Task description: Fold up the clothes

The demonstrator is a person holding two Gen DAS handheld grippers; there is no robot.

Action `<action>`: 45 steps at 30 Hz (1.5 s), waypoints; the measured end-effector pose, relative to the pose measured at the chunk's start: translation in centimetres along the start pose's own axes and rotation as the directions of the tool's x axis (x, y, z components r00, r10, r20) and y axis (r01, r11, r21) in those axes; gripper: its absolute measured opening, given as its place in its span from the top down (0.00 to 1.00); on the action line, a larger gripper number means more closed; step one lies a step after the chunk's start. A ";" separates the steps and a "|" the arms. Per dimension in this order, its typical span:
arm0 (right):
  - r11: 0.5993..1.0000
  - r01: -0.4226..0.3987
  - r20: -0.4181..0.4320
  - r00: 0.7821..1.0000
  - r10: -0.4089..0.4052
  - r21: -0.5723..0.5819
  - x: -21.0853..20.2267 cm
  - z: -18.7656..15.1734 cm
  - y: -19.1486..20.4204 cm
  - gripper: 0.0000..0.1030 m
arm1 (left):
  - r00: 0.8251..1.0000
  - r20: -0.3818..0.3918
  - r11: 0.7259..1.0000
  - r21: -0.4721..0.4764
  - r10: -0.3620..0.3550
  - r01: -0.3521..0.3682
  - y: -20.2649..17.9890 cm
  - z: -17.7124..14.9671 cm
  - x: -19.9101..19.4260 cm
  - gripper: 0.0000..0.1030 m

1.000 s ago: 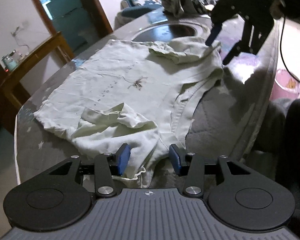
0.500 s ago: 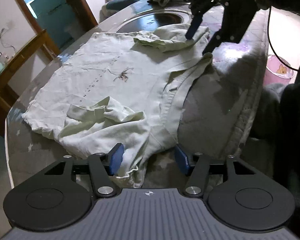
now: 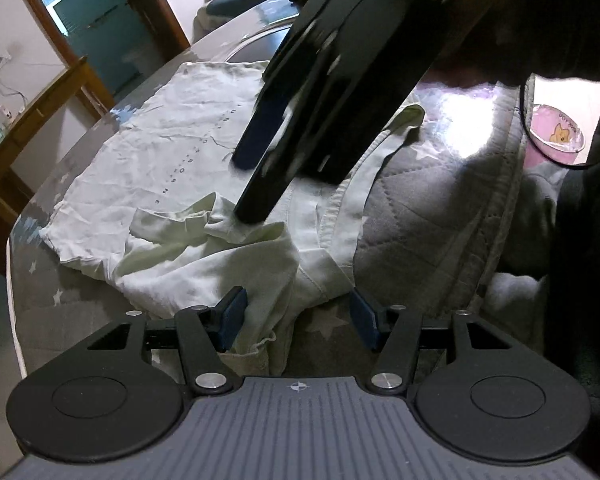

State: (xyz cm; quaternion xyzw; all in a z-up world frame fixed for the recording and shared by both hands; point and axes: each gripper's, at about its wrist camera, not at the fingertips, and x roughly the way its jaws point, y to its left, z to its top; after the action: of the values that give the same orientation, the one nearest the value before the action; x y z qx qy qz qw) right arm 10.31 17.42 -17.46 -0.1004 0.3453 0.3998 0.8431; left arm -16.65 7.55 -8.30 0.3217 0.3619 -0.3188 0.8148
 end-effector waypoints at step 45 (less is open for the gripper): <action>0.892 0.041 -0.202 0.968 -0.146 -0.449 -9.2 -7.7 -3.6 0.92 | 0.980 -0.071 0.976 0.102 -0.187 0.194 2.0 1.3 1.0 0.78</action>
State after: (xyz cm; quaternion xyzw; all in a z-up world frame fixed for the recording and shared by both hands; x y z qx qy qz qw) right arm 5.07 6.07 -17.44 -0.3512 0.3356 0.4120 0.7709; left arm -14.16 7.47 -7.82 0.3388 0.3978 -0.4046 0.7505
